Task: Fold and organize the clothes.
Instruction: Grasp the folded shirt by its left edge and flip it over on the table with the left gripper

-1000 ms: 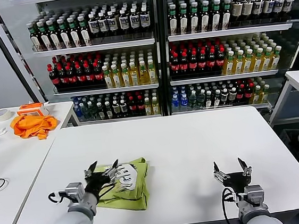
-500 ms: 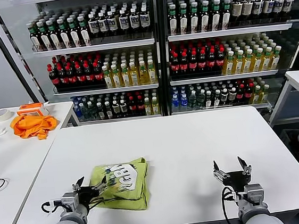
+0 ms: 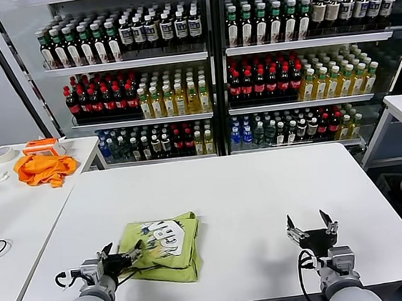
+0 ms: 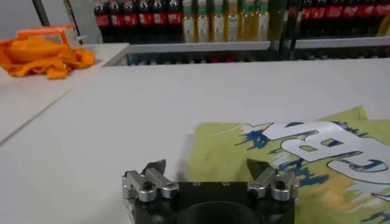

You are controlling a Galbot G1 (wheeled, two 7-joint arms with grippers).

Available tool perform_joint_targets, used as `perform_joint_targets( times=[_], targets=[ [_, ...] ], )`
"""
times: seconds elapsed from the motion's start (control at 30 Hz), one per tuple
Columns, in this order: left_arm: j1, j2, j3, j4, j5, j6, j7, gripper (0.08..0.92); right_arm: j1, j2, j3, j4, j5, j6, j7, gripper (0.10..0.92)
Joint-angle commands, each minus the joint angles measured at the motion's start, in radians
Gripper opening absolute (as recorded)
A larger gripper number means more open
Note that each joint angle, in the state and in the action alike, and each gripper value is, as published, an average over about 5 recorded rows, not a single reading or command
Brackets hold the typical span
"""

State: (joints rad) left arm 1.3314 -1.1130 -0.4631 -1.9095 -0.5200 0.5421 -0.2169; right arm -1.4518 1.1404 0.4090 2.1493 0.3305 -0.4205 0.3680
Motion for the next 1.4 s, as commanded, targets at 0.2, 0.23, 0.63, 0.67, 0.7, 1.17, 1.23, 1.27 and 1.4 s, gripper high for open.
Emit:
perform_joint_targets(
  times=[0.2, 0.23, 0.63, 0.67, 0.7, 1.17, 1.23, 1.27, 1.4],
  targets=[
    [-0.009, 0.004, -0.016, 0.066, -0.124, -0.058, 0.089, 0.707, 0.005, -0.002, -0.004, -0.005, 0.001, 0.001, -0.001, 0.823],
    [-0.009, 0.004, -0.016, 0.069, -0.129, -0.063, 0.098, 0.681, 0.005, -0.002, -0.004, -0.005, 0.001, 0.001, -0.001, 0.823],
    [-0.017, 0.005, -0.008, 0.083, -0.117, -0.118, 0.13, 0.335, 0.0, -0.001, -0.001, -0.002, 0.001, 0.002, -0.002, 0.823],
    [-0.02, 0.007, -0.008, 0.077, -0.113, -0.122, 0.129, 0.3, 0.0, 0.0, -0.002, -0.002, 0.001, 0.002, -0.002, 0.823],
    [-0.021, 0.011, -0.007, 0.067, -0.111, -0.125, 0.128, 0.274, 0.0, 0.0, -0.002, -0.002, 0.0, 0.002, -0.002, 0.823],
    [0.033, 0.164, -0.236, -0.257, -0.193, -0.037, 0.053, 0.102, 0.004, 0.004, -0.003, 0.002, -0.003, 0.001, 0.0, 0.823],
    [0.054, 0.207, -0.328, -0.261, -0.2, -0.001, 0.052, 0.102, 0.005, 0.004, -0.003, 0.0, -0.002, 0.002, -0.001, 0.823],
    [0.064, 0.232, -0.379, -0.254, -0.209, 0.016, 0.054, 0.102, 0.007, 0.004, -0.004, -0.002, -0.002, 0.002, -0.002, 0.823],
    [0.084, 0.338, -0.554, -0.193, -0.267, 0.036, 0.069, 0.102, 0.023, 0.009, -0.017, -0.01, -0.001, 0.003, -0.003, 0.823]
  ],
)
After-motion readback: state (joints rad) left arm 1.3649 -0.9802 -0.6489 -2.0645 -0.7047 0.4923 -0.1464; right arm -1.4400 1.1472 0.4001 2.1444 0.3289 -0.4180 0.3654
